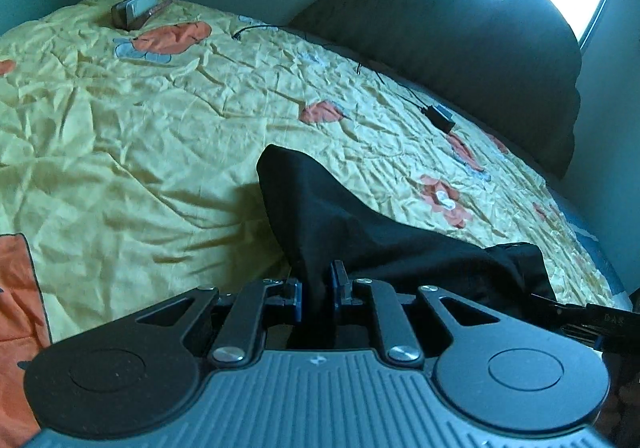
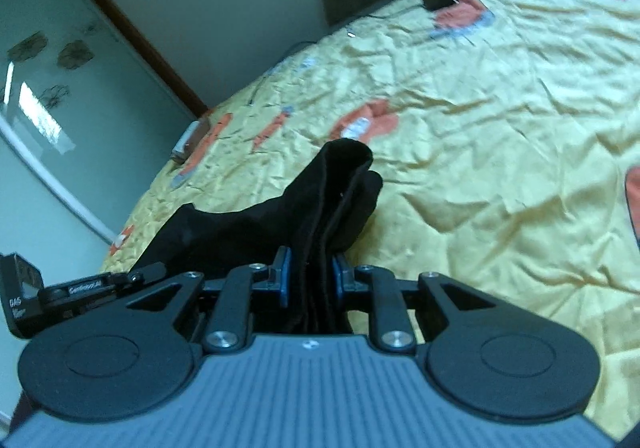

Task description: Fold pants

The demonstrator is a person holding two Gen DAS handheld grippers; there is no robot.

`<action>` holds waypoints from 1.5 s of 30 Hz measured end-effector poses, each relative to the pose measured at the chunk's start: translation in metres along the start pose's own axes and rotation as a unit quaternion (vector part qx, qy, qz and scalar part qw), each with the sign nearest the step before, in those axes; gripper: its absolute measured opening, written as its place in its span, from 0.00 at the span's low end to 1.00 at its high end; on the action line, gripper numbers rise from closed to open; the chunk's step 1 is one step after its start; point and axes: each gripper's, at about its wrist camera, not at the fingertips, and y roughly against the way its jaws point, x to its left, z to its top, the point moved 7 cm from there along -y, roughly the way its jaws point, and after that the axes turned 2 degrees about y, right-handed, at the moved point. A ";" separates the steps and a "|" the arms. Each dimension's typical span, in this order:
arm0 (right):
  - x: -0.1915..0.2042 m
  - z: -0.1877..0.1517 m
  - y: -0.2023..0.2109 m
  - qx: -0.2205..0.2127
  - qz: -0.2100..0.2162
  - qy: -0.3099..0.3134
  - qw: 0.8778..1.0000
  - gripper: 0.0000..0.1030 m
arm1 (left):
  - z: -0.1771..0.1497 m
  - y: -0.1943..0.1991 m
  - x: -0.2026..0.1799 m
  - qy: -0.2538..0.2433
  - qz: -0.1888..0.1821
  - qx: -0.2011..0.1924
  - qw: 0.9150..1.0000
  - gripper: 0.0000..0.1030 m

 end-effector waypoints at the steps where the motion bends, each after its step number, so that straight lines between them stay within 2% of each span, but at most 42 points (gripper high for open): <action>1: -0.003 -0.001 -0.001 0.002 0.002 -0.006 1.000 0.20 | -0.001 -0.001 0.000 -0.001 0.000 0.001 1.000 0.13; 6: -0.007 -0.004 -0.005 0.007 -0.002 -0.018 1.000 0.21 | -0.004 -0.003 -0.003 -0.014 0.019 0.009 1.000 0.13; 10: -0.008 -0.007 -0.005 0.011 -0.010 -0.020 1.000 0.25 | -0.004 0.000 -0.007 -0.024 0.038 0.011 0.999 0.14; 12: -0.008 -0.007 -0.005 0.013 -0.016 -0.030 0.999 0.32 | -0.003 0.003 -0.009 -0.024 0.045 0.011 0.999 0.14; 16: 0.007 -0.009 0.006 0.001 -0.047 0.020 0.999 0.34 | -0.001 0.012 -0.013 -0.022 0.060 0.004 0.998 0.15; 20: 0.011 -0.011 0.016 -0.009 -0.058 0.021 0.998 0.34 | 0.002 0.020 -0.006 -0.007 0.063 -0.001 0.998 0.16; 22: 0.013 -0.014 0.019 -0.009 -0.060 0.030 0.998 0.53 | 0.003 0.024 0.002 0.012 0.074 -0.001 0.997 0.16; 26: 0.007 -0.022 0.014 0.004 -0.082 0.030 0.996 0.53 | 0.007 0.050 0.008 0.000 0.125 -0.040 0.991 0.16; 30: 0.015 -0.027 0.025 -0.013 -0.085 0.029 0.996 0.53 | 0.002 0.076 -0.011 -0.061 0.158 -0.072 0.983 0.16; 33: 0.029 -0.027 0.039 -0.041 -0.113 0.057 0.991 0.53 | -0.007 0.084 -0.032 -0.089 0.165 -0.079 0.979 0.16; 35: 0.038 -0.029 0.047 -0.052 -0.134 0.076 0.987 0.57 | -0.014 0.085 -0.045 -0.101 0.152 -0.079 0.980 0.16; 36: 0.041 -0.030 0.050 -0.054 -0.143 0.084 0.985 0.63 | -0.018 0.085 -0.050 -0.105 0.147 -0.076 0.981 0.16; 40: 0.042 -0.033 0.064 -0.050 -0.193 0.088 0.976 0.67 | -0.036 0.082 -0.071 -0.127 0.141 -0.064 0.980 0.17; 42: 0.037 -0.034 0.069 -0.048 -0.224 0.082 0.970 0.76 | -0.045 0.079 -0.080 -0.144 0.152 -0.054 0.976 0.17; 45: 0.037 -0.036 0.077 -0.052 -0.245 0.091 0.964 0.77 | -0.051 0.085 -0.090 -0.144 0.145 -0.059 0.977 0.17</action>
